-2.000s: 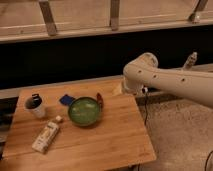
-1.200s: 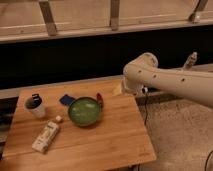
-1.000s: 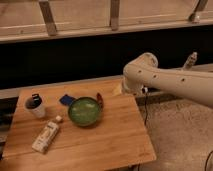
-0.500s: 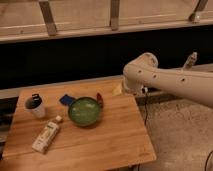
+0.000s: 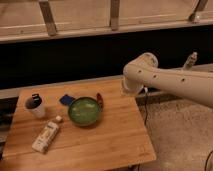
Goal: Push the ceramic bowl across the table
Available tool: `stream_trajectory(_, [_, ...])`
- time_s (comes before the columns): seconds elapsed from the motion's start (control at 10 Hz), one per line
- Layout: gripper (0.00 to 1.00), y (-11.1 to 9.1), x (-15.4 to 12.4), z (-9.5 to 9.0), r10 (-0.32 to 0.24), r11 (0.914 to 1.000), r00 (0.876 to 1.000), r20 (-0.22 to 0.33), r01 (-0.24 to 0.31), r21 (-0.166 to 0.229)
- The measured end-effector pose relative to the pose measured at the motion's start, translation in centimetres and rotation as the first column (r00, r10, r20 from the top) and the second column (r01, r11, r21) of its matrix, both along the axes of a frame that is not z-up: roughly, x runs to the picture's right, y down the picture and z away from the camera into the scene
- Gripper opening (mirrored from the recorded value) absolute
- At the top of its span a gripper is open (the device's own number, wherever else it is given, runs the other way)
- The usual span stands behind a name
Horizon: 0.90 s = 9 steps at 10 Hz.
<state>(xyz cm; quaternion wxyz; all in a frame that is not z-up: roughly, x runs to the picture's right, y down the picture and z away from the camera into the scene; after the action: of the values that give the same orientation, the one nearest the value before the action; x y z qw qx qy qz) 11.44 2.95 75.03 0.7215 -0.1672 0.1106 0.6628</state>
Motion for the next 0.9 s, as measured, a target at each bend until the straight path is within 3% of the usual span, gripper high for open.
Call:
stream_trajectory(0.2, [0.04,-0.4,-0.1,0.3,-0.034,0.9993,0.999,0.016,0.034,0.014])
stream_trajectory(0.3, [0.00,-0.7,-0.8,0.9,-0.072,0.9972,0.997,0.037,0.072,0.021])
stream_trajectory(0.6, [0.00,-0.8,-5.1,4.6,-0.153,0.9881,0.980,0.126,0.151,0.029])
stream_trajectory(0.9, [0.00,0.8,-6.3,7.2,-0.171,0.9849,0.970,0.173,0.173,0.004])
